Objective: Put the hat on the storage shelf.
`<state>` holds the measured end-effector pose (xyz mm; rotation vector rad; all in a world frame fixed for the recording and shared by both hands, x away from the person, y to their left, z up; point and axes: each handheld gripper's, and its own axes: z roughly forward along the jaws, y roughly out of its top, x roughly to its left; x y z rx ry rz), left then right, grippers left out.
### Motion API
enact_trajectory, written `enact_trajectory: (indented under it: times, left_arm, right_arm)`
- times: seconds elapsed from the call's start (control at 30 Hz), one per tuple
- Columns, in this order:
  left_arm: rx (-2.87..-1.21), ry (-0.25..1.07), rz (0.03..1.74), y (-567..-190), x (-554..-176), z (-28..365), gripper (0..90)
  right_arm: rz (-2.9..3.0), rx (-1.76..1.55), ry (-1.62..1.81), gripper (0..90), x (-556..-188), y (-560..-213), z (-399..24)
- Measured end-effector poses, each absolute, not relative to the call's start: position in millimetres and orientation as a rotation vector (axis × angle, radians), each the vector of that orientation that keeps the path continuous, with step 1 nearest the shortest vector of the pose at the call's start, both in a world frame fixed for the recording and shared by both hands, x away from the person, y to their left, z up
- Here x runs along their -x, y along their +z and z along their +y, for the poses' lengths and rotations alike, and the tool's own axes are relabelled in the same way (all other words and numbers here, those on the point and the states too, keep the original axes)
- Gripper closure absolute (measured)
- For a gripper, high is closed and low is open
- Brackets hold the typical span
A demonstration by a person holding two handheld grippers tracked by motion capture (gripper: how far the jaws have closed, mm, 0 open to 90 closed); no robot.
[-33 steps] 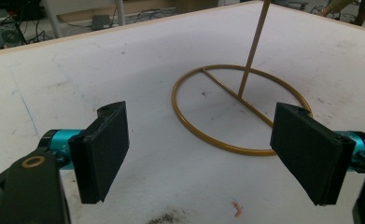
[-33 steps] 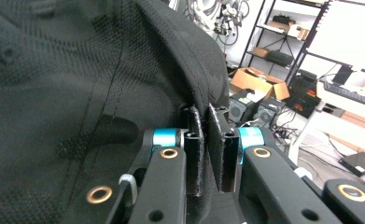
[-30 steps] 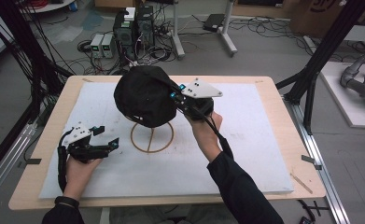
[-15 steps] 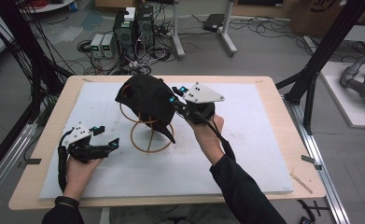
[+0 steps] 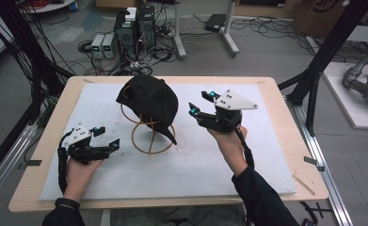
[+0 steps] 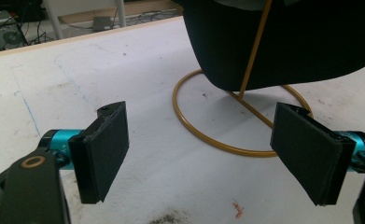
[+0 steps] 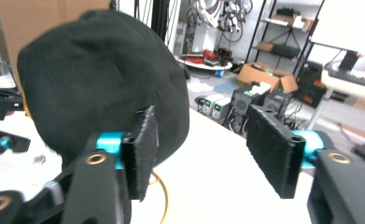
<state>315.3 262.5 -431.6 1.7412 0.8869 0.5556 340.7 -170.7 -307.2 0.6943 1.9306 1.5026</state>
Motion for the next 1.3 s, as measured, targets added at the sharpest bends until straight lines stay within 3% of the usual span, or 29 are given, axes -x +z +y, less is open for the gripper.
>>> enact_trajectory:
  times: [0.17, 0.53, 1.3]
  left_arm:
    - [-1.739, 0.566, 0.889, -431, -315, 262, 19.1]
    - [-1.738, 0.573, 0.889, -431, -316, 263, 19.0]
    - [-1.741, 0.581, 0.913, -432, -315, 266, 19.1]
  right_arm:
    - [1.947, -0.752, 1.5, 32.4, -336, -324, -200]
    - [1.964, -0.891, 1.482, 26.7, -328, -368, -256]
    - [1.943, -1.069, 1.359, 25.0, -334, -417, -313]
